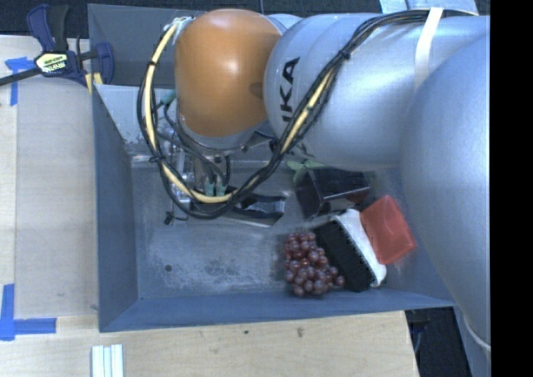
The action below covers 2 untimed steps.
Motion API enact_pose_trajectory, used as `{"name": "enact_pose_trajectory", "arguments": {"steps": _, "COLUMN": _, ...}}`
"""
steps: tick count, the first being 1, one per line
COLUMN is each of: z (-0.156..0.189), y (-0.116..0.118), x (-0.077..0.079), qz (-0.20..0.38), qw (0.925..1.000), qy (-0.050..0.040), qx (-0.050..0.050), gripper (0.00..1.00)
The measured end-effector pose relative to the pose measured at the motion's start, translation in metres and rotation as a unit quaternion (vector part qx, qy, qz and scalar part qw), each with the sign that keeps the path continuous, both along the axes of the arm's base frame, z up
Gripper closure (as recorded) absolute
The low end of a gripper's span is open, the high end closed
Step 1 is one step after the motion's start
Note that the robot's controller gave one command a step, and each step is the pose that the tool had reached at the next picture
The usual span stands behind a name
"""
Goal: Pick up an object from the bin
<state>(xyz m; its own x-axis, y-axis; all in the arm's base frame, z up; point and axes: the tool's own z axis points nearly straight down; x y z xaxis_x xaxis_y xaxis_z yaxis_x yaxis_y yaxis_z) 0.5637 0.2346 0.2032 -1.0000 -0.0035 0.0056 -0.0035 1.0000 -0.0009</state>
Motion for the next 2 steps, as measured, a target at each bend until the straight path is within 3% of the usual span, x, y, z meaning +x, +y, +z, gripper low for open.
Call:
{"name": "enact_pose_trajectory", "arguments": {"steps": 1, "z": 0.005, "y": -0.001, "x": 0.002, "qz": -0.002, "qw": 1.0, "qy": -0.004, "qx": 0.001, "gripper": 0.0}}
{"name": "enact_pose_trajectory", "arguments": {"steps": 2, "z": -0.003, "y": -0.026, "x": -0.02, "qz": -0.027, "qw": 0.9996, "qy": -0.0035, "qx": 0.001, "gripper": 0.0}}
